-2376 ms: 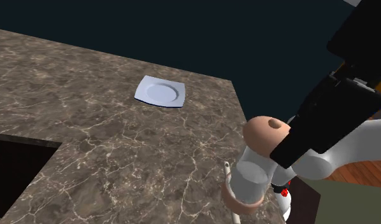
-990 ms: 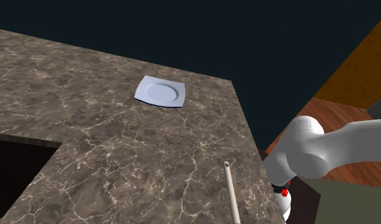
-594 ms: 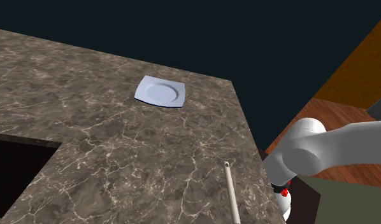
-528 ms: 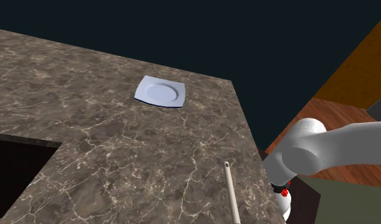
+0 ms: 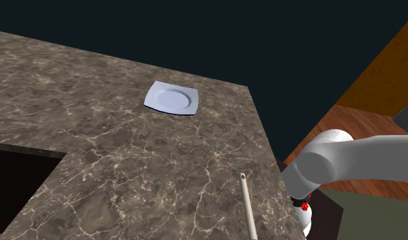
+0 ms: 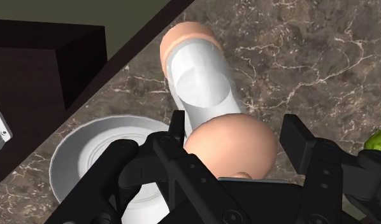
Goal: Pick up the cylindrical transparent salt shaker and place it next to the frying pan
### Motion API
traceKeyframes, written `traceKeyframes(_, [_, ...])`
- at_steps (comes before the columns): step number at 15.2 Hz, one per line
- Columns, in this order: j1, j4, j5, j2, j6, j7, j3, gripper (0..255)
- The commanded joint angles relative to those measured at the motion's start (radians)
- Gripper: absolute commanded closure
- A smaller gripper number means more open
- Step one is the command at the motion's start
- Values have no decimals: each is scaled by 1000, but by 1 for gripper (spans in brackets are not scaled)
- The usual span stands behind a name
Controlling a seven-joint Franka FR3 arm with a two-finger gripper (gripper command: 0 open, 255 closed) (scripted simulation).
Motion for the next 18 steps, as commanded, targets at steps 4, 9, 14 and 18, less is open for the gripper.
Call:
traceKeyframes(4, [65,-114,6,-28,64,-28,-21,255])
traceKeyframes(9, [116,-212,18,-56,123,-51,-32,255])
traceKeyframes(14, [156,-297,34,-83,177,-72,-33,255])
traceKeyframes(18, [160,-306,36,-86,182,-74,-33,255])
